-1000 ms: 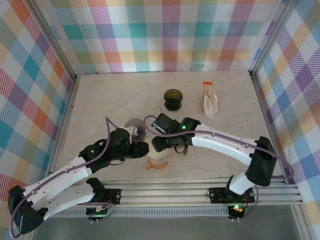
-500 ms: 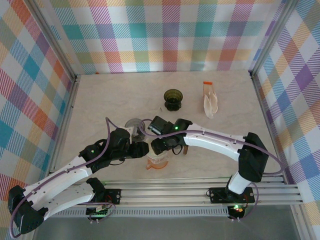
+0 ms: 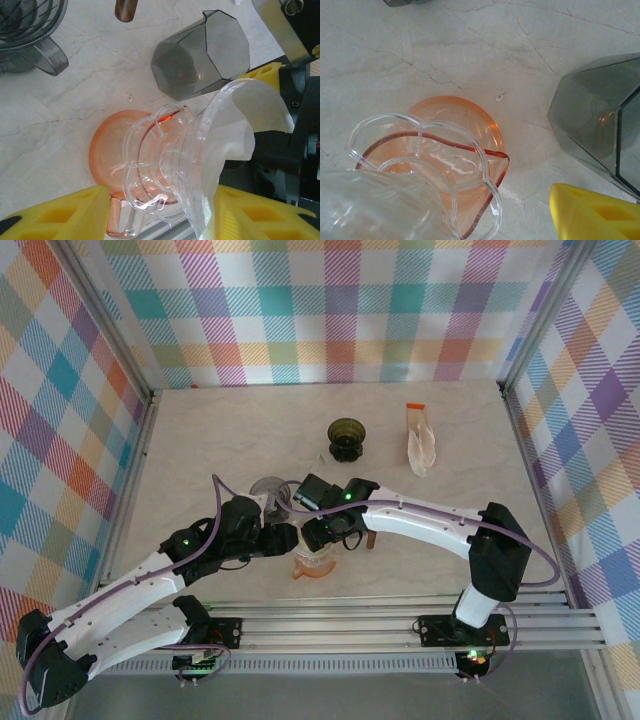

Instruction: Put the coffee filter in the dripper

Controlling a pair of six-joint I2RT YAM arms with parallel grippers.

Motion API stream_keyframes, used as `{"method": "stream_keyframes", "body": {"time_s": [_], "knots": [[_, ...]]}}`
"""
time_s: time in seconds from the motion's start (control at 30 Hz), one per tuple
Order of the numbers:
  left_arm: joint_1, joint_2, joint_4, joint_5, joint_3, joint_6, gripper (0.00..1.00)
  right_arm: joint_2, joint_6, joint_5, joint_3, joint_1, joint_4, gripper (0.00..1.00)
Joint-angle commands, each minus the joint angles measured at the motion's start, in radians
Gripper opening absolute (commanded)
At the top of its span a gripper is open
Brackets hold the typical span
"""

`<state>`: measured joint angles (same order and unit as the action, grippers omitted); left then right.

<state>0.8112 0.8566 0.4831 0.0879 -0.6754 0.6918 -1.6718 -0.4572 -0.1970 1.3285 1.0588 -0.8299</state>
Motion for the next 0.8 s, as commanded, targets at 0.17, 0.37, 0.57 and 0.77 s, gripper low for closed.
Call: {"method": "stream_keyframes", "body": {"time_s": [0.17,0.37,0.57,0.77], "knots": [[0.006,-0.002,-0.005,0.001,0.014,0.006,0.53,0.112,-0.009,-0.053,0.026,-0.002,-0.039,0.73],[0.006,-0.005,-0.008,0.000,0.014,0.007,0.53,0.230,-0.013,-0.101,0.025,-0.002,-0.047,0.74],[0.007,-0.007,-0.006,-0.005,0.011,0.008,0.53,0.377,-0.042,-0.208,-0.042,-0.002,-0.033,0.75],[0.007,-0.006,-0.007,-0.005,0.004,0.008,0.54,0.484,-0.071,-0.249,-0.119,-0.002,-0.006,0.75]]}}
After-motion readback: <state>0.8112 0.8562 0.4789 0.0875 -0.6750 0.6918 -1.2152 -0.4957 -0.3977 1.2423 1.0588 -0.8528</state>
